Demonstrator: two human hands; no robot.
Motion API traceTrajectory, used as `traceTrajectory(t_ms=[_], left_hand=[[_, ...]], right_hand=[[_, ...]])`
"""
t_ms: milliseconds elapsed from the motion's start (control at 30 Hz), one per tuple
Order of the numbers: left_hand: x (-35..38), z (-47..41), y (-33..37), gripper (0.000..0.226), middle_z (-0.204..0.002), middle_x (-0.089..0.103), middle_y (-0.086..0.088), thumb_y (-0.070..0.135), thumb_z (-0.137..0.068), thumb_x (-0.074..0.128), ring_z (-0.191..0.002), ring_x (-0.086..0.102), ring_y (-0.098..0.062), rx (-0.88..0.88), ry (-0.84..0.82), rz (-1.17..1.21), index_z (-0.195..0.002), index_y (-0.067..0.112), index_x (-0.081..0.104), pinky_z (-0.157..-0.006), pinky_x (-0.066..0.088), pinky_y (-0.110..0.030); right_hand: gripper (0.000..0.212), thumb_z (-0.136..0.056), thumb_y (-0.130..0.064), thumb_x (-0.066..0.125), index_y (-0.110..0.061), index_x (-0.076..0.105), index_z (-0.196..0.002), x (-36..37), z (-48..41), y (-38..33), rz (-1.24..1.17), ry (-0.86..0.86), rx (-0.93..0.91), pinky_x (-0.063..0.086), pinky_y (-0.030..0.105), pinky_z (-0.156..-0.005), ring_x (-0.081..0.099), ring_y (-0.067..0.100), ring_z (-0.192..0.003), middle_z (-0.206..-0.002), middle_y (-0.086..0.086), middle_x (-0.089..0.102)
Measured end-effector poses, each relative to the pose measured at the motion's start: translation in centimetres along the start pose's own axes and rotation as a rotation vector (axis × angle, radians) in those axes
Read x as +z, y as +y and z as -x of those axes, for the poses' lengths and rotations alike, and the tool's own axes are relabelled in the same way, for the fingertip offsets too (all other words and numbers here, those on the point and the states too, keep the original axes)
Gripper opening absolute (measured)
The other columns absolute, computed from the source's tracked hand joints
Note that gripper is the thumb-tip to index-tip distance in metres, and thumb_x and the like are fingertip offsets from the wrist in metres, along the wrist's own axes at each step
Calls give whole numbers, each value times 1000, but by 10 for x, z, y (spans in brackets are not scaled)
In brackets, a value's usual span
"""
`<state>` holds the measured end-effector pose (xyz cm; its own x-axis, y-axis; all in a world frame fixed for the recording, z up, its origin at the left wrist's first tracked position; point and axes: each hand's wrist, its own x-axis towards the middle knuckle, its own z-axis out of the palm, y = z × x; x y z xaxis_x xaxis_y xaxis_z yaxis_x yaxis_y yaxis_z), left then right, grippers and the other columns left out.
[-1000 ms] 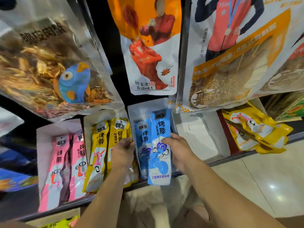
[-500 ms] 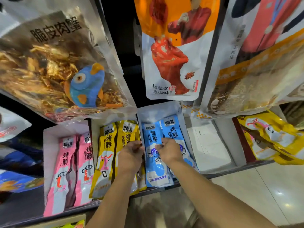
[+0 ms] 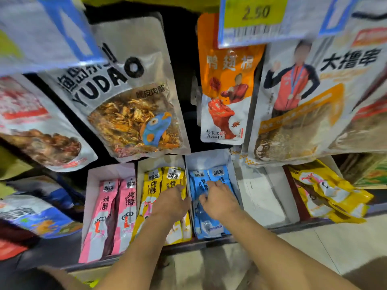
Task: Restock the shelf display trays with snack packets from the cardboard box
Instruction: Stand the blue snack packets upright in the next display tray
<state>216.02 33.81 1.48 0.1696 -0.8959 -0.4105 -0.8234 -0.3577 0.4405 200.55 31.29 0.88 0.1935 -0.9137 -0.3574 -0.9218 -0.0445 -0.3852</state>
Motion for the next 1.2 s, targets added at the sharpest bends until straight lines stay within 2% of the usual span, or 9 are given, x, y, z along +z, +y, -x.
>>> traceTrajectory(t_ms=[133,233,400,633,833,967,1200], left_hand=[[-51,38,-5,54,-130,62,-10,48,-97,50,-123,55,-31,52,126,-349,-141,18,48,-96,50,-39],[-92,72,-14,48,-125,65,-9,46,-94,50,-119,57,-32,21,223,-452,-134,20,54,-90,49,-38],[-158,126,-42,41,-121,65,-8,43,-93,47,-116,57,-33,-20,362,-485,-124,19,59,-90,46,-38],[-234,195,-112,50,-129,60,-5,52,-92,48,-122,52,-32,-141,494,-440,-133,25,53,-95,47,-41],[-245,245,-196,56,-142,54,-4,53,-91,49,-128,49,-32,-282,494,-394,-138,23,51,-101,43,-41],[-235,271,-249,57,-137,55,-6,56,-89,49,-126,50,-32,-389,470,-340,-137,24,51,-98,43,-44],[-189,287,-332,44,-128,61,-7,46,-92,47,-120,54,-33,-514,396,-295,-126,20,56,-95,45,-41]], right_hand=[[55,-102,-42,45,-12,39,-148,-31,36,-33,196,31,-124,37,47,-112,40,33,-135,-146,13,44],[55,-101,-43,45,-12,38,-146,-53,64,-66,260,92,-215,35,49,-112,39,35,-137,-149,14,43],[47,-100,-41,45,-14,43,-139,-78,108,-139,292,171,-389,36,47,-107,41,34,-131,-140,11,46],[59,-101,-47,42,-13,34,-148,-78,151,-244,328,228,-607,35,47,-109,36,34,-134,-146,11,42],[60,-101,-48,43,-13,34,-149,-39,179,-322,378,146,-745,36,48,-109,36,35,-138,-149,11,41],[51,-98,-44,47,-11,44,-137,8,191,-361,411,121,-813,41,48,-100,45,36,-125,-137,14,49],[52,-98,-44,49,-10,45,-137,96,193,-401,467,-62,-819,41,49,-103,43,38,-131,-140,16,50]])
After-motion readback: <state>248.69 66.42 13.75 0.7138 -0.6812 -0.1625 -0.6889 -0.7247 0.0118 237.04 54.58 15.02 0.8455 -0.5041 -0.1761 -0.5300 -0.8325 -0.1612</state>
